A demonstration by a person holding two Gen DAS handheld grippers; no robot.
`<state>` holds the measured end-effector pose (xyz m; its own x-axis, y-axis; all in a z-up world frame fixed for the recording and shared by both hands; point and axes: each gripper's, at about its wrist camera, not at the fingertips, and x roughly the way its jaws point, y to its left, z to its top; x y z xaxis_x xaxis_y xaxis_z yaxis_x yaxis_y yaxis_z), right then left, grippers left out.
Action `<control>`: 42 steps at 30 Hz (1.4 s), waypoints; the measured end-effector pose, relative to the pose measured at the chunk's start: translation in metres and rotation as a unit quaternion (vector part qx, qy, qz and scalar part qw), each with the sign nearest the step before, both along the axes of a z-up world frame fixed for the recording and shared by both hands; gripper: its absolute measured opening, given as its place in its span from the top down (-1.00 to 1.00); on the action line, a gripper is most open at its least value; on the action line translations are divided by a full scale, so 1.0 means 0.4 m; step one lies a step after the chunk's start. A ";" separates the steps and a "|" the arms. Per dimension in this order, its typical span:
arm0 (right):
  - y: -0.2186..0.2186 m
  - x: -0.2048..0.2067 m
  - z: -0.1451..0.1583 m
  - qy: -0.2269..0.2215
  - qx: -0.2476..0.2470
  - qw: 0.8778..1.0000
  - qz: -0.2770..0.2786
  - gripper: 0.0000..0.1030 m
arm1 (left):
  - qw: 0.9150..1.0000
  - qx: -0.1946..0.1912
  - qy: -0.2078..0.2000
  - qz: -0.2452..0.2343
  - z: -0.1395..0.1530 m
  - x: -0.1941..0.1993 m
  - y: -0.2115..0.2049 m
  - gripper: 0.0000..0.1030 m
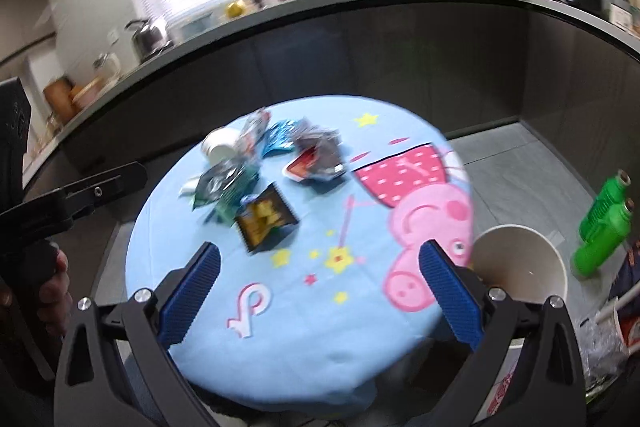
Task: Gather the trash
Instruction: 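Grasp the dark chip bag with the right tool while the left tool grasps the green wrapper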
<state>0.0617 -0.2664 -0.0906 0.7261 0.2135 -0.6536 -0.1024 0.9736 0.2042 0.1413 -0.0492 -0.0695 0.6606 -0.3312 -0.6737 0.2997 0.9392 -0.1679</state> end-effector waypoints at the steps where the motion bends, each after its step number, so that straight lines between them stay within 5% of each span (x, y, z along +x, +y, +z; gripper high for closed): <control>1: 0.019 0.012 -0.008 0.006 -0.005 1.000 0.009 -0.93 | 1.000 0.000 0.005 0.004 -0.007 0.000 0.022 -0.84; 9: 0.168 0.144 -0.091 0.071 -0.027 0.995 0.058 -0.93 | 0.998 -0.022 0.045 0.043 -0.067 0.024 0.156 -0.83; 17: 0.174 0.281 -0.167 0.137 0.047 0.989 -0.010 -0.78 | 0.997 -0.031 0.058 0.048 -0.101 0.051 0.212 -0.82; 23: 0.170 0.317 -0.207 0.161 0.041 0.985 -0.037 -0.38 | 0.997 -0.030 0.065 0.034 -0.123 0.095 0.204 -0.66; 25: 0.166 0.321 -0.218 0.168 0.040 0.984 -0.036 0.37 | 0.997 -0.029 0.070 0.025 -0.136 0.117 0.193 -0.58; 42: 0.110 0.228 -0.171 0.138 0.017 0.990 -0.034 0.42 | 0.993 0.006 0.114 -0.008 -0.249 0.344 0.071 0.22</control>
